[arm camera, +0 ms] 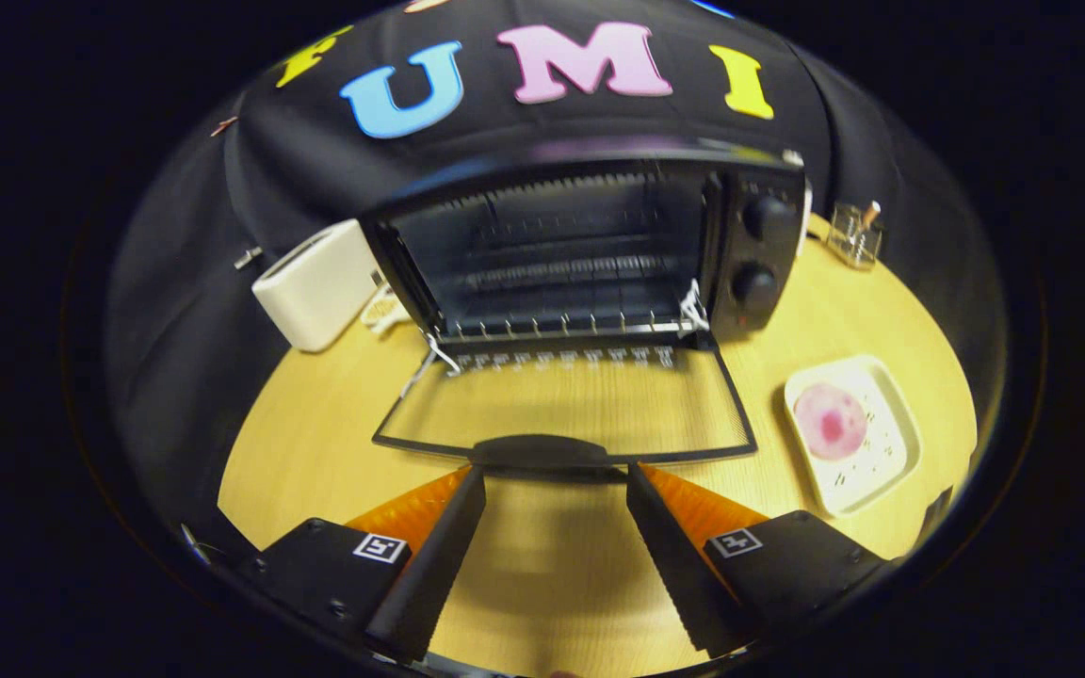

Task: Open the toaster oven, put the food inside, and close the toaster oven door.

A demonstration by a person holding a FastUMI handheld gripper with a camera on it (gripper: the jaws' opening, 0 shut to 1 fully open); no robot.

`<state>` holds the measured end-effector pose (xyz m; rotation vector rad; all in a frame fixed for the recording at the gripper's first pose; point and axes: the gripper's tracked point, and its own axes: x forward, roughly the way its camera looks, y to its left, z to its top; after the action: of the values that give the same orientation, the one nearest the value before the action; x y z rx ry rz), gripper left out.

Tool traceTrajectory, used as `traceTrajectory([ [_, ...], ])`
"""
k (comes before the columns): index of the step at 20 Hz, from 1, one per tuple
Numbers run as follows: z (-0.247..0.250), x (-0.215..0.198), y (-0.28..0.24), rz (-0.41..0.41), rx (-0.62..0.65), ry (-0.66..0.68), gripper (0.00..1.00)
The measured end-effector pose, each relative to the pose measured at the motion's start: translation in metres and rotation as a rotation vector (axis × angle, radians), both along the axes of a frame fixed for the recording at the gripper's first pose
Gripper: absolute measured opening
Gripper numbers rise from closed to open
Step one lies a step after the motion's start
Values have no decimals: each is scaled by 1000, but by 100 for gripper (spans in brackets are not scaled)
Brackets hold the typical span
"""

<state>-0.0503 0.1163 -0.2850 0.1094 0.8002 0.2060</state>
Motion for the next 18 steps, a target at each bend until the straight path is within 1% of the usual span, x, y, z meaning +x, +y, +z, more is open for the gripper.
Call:
traceTrajectory([
  [1, 6, 1, -4, 12, -3, -31, 100],
  [3, 21, -2, -9, 79, -29, -82, 100],
  [5, 37, -3, -19, 104, -39, -118, 100],
  [11, 77, 5, -70, 48, 13, -94, 100],
  [16, 90, 15, -120, 69, 89, 8, 100],
  [18, 90, 20, -144, 63, 112, 39, 100],
])
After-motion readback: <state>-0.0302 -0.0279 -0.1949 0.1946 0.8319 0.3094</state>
